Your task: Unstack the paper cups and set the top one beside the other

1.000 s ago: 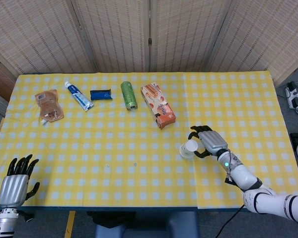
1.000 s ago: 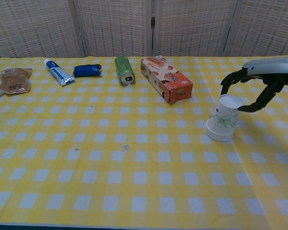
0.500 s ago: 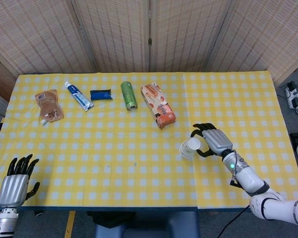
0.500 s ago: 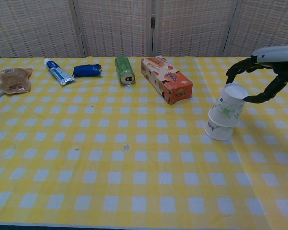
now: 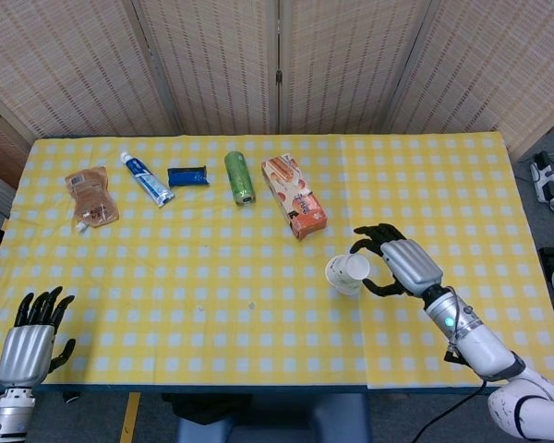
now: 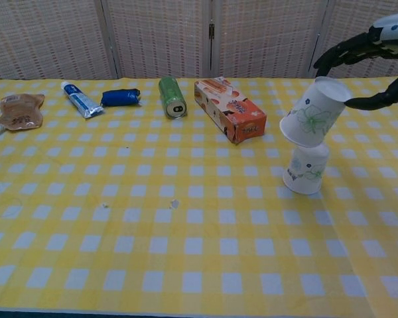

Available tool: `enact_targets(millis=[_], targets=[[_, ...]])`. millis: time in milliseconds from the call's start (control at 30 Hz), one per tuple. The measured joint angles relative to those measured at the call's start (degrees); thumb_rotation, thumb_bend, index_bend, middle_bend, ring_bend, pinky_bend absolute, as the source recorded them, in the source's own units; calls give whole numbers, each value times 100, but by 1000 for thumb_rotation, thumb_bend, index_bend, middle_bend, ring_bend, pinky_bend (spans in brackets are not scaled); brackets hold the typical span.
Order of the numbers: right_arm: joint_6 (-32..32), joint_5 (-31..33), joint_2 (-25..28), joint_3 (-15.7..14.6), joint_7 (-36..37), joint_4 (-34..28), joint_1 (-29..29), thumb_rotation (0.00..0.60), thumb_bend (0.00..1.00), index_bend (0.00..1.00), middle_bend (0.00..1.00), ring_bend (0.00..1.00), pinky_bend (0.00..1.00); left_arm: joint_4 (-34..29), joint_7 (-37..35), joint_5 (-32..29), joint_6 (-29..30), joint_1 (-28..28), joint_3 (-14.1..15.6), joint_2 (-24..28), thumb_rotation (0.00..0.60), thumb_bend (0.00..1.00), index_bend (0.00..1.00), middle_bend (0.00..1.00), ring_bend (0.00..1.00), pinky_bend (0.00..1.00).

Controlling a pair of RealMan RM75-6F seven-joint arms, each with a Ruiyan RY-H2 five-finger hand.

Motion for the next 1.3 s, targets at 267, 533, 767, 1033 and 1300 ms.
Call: enact_targets(millis=[267,533,767,1033,1300], targets=[[-409,250,-555,67,-69,374,316,600,395,367,150,96,46,63,-44,-47,-24,12,3,-17,600,384,196,104,104,0],[-787,943,-1120,85,-474,913,714,600,395,367,150,97,46,174,-125,-105,-63,35,15,-50,600,384,197,104,104,0],[-993,1407,-1524,39,-763,1292,980,600,395,367,150,96,46,229,-151,-116,-108,20,16,-84,600,384,196,104,104,0],[-1035,1597,-1659,-36,-888,1426,1060,600,395,367,150,95,46,259,-155,-134,-142,11,16,-100,600,384,196,104,104,0],[-1056,1640,-1723,-77,-919,1525,1085,600,396,359,143,96,46,272,-157,-152,-172,7,23,-109,600,383,197,103,103,0]])
